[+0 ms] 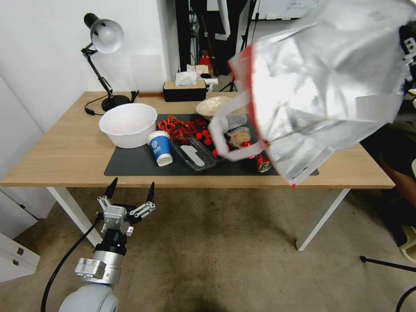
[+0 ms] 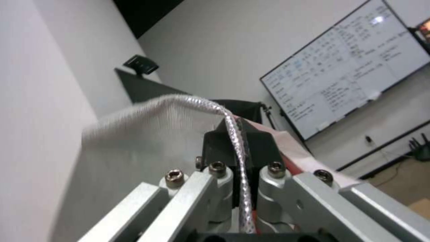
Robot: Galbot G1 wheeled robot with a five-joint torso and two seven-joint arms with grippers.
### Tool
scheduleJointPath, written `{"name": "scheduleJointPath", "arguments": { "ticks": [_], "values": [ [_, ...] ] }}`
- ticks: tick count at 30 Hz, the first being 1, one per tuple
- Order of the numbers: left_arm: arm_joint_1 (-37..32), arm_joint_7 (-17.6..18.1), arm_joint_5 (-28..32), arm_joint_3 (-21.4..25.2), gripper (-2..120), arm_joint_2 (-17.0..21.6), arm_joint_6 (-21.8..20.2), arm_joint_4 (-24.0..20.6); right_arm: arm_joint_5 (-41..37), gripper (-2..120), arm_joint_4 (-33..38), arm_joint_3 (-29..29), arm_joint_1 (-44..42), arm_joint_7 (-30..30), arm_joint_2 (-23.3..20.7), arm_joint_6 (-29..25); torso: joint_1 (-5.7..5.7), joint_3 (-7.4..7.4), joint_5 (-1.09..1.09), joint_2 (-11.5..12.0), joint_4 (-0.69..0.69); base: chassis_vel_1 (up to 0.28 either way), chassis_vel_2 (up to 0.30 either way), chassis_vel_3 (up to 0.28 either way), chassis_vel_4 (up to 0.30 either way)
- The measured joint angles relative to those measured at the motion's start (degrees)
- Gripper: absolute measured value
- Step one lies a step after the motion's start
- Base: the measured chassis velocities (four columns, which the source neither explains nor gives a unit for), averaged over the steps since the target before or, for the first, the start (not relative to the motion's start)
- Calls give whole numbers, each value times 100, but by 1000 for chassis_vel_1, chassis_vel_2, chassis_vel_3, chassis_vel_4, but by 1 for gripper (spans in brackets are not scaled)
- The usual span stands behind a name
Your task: Pick up the food delivery bag from the floor and place it on the table.
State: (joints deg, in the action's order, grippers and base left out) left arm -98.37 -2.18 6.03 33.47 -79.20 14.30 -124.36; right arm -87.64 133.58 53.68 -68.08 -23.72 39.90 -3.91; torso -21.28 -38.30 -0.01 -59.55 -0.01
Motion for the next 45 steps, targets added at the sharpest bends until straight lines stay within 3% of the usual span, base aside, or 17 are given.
{"name": "scheduleJointPath", "arguments": {
  "ticks": [14, 24, 34, 39, 45],
  "values": [
    [26, 12, -40, 0, 100, -23, 16, 61, -148, 0, -257, -240, 347, 114, 534, 49, 4, 5, 2, 10, 0, 0, 0, 0, 0],
    [45, 18, -91, -23, 100, -52, 34, 63, -253, 0, -427, -624, 766, 182, 1218, -119, 6, 8, 3, 14, 1, 0, 0, 0, 0],
    [1, 29, -97, 13, 100, -51, 76, 35, 409, 0, -1118, -787, 478, -14, 1992, 28, 7, 9, 1, 17, 0, 0, 0, 0, 0],
    [-5, 31, -97, 8, 100, -58, 88, 35, 592, 0, -1249, -770, 396, -43, 2044, 106, 8, 10, 2, 17, 0, 0, 0, 0, 0],
    [9, 32, -97, -38, 100, -65, 94, 51, 669, 0, -1502, -749, 340, 147, 1815, 264, 8, 10, 2, 17, 0, 0, 0, 0, 0]
  ]
}}
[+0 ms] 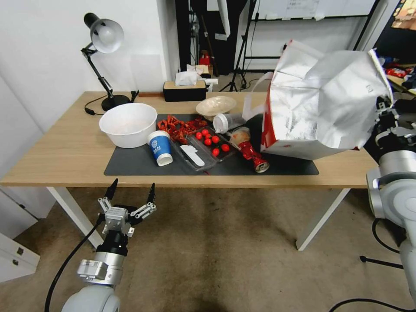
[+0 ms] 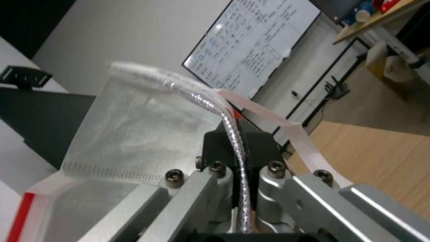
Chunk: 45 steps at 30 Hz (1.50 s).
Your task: Pick up the food delivery bag from the floor and place it on the table.
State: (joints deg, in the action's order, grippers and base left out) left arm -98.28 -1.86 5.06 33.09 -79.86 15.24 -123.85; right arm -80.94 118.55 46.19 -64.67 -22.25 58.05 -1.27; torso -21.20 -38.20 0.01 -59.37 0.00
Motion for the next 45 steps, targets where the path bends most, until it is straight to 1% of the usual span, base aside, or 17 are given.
{"name": "scheduleJointPath", "arguments": {
  "ticks": [6, 8, 9, 11, 12, 15, 17, 24, 29, 31, 33, 36, 38, 40, 41, 42, 45],
  "values": [
    [14, 0, 22, -10, 100, 37, 14, 18, 19, 1, -210, -1, -13, 459, -254, 189, 0, 0, -1, 1, 0, 0, 0, 0, 0],
    [16, 1, 36, -12, 100, 49, 14, 18, 53, 10, -282, -5, -43, 704, -339, 191, 0, 0, -1, 1, 1, 0, 0, 0, 0],
    [16, 1, 36, -12, 100, 49, 14, 18, 53, 10, -282, -5, -43, 704, -339, 191, 0, 0, -1, 1, 1, 0, 0, 0, 0],
    [21, -1, 44, -16, 100, 60, 14, 23, 93, 22, -368, -30, -53, 1007, -417, 149, 0, 0, -1, 1, 0, 0, 0, 0, 0],
    [21, -1, 44, -16, 100, 60, 14, 23, 93, 22, -368, -30, -53, 1007, -417, 149, 0, 0, -1, 1, 0, 0, 0, 0, 0],
    [36, -7, 53, -35, 100, 62, 14, 52, 197, 36, -429, -55, -39, 1066, -455, 137, 0, 0, 0, 2, 1, 0, 0, 0, 0],
    [44, -8, 59, -36, 100, 64, 14, 56, 226, 40, -451, -55, -49, 1088, -456, 110, 0, 0, -1, 1, 1, 0, 0, 0, 0],
    [98, -13, 76, -63, 100, 65, 2, 86, 549, 71, -677, -28, 19, 1701, -536, -232, 0, 1, 0, 2, 0, 0, 0, 0, 0],
    [100, -13, 75, -67, 100, 42, 1, 96, 626, 84, -727, -34, 93, 1837, -551, -332, 0, 1, 0, 2, 1, 0, 0, 0, 0],
    [107, 5, 75, -47, 100, 42, 8, 104, 769, 95, -736, -30, 92, 1981, -554, -416, 0, 0, -1, 2, 1, 0, 0, 0, 0],
    [108, 16, 75, -41, 100, 43, 12, 104, 807, 96, -726, -23, 82, 2021, -550, -445, 0, 1, -1, 2, 1, 0, 0, 0, 0],
    [125, 124, 67, -13, 100, 45, 31, 112, 1409, 100, -356, 161, -217, 2510, -450, -592, 0, 1, 1, 2, 2, 0, 0, 0, 0],
    [126, 133, 65, -12, 100, 45, 33, 115, 1518, 100, -292, 179, -280, 2556, -437, -595, 0, 1, 1, 2, 1, 0, 0, 0, 0],
    [136, 216, 48, -17, 100, 41, 62, 138, 2399, 100, 89, 271, -759, 2641, -307, -567, 0, 1, 1, 2, 1, 0, 0, 0, 0],
    [151, 275, 44, -29, 100, 36, 91, 163, 3155, 100, 301, 315, -1083, 2604, -155, -433, 1, 1, 1, 2, 0, 0, 0, 0, 0],
    [151, 275, 44, -29, 100, 36, 91, 163, 3155, 100, 301, 315, -1083, 2604, -155, -433, 1, 1, 1, 2, 0, 0, 0, 0, 0],
    [161, 294, 45, -32, 100, 37, 184, 208, 4047, 100, 572, 300, -1570, 2355, 220, -97, 1, 2, 0, 2, -2, 0, 0, 0, 0]
  ]
}}
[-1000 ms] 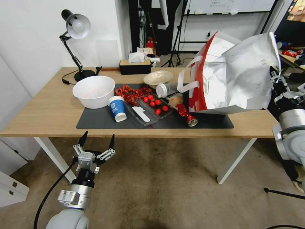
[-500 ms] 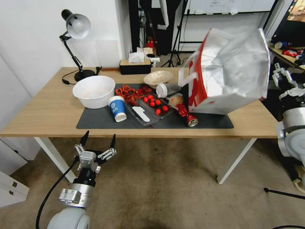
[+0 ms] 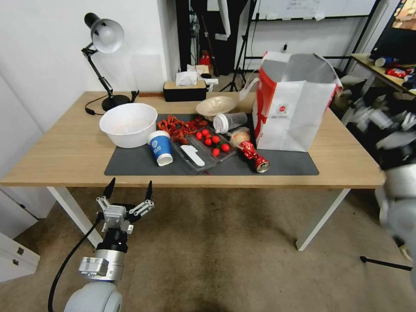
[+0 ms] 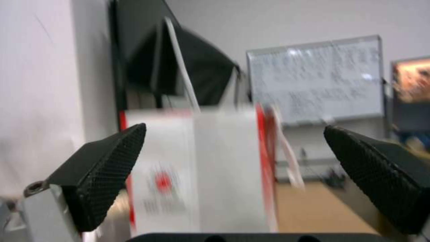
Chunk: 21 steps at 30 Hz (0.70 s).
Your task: Pick up the food delivery bag from the floor and place it on the table.
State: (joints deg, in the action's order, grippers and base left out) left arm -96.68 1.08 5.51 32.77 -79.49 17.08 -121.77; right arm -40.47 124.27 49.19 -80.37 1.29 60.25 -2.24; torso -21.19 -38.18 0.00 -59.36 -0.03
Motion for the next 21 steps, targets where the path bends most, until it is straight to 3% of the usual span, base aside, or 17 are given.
{"name": "scheduleJointPath", "arguments": {
  "ticks": [3, 4, 12, 21],
  "values": [
    [-1, -8, 12, -5, 100, 7, 80, 39, 504, 100, -10, -86, -294, -22, 330, 47, 0, 0, 0, 0, 2, 0, 0, 0, 0],
    [-2, -13, 26, -13, 100, 14, 130, 76, 893, 100, -156, -145, -479, 143, 593, -79, 0, 0, 0, 0, 3, 0, 0, 0, 0],
    [-5, -23, 68, 6, 100, 36, 256, 190, 1839, 100, -677, -329, -761, 353, 1274, -728, 0, 0, 0, 0, 3, 0, 0, 0, 0],
    [6, -49, 73, 2, 100, 46, 321, 307, 1929, 100, -937, -308, -861, 561, 1481, -1065, 0, -1, 0, 1, 3, 0, 0, 0, 0]
  ]
}}
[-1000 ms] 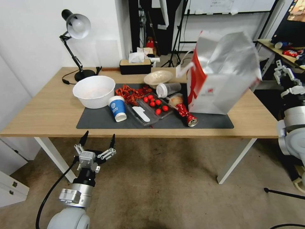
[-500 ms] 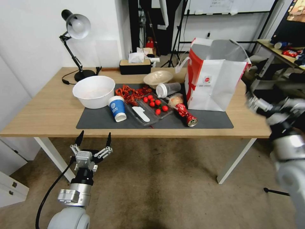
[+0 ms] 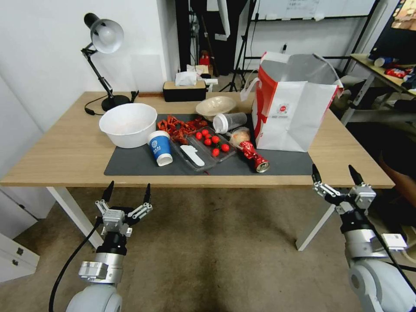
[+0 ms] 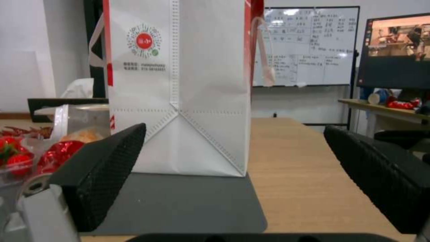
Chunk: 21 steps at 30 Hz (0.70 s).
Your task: Pick up the food delivery bag from the floor and place it on the table.
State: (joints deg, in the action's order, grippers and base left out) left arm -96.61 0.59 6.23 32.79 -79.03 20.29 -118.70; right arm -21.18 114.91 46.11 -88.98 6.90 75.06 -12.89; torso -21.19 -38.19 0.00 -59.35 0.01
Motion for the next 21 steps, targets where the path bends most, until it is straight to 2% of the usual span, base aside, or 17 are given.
{"name": "scheduleJointPath", "arguments": {
  "ticks": [21],
  "values": [
    [8, 5, -16, -1, 100, -2, -40, 37, -23, 100, -45, 17, 26, 45, -11, -35, -1, 0, 0, 0, -1, 0, 0, 0, 0]
  ]
}}
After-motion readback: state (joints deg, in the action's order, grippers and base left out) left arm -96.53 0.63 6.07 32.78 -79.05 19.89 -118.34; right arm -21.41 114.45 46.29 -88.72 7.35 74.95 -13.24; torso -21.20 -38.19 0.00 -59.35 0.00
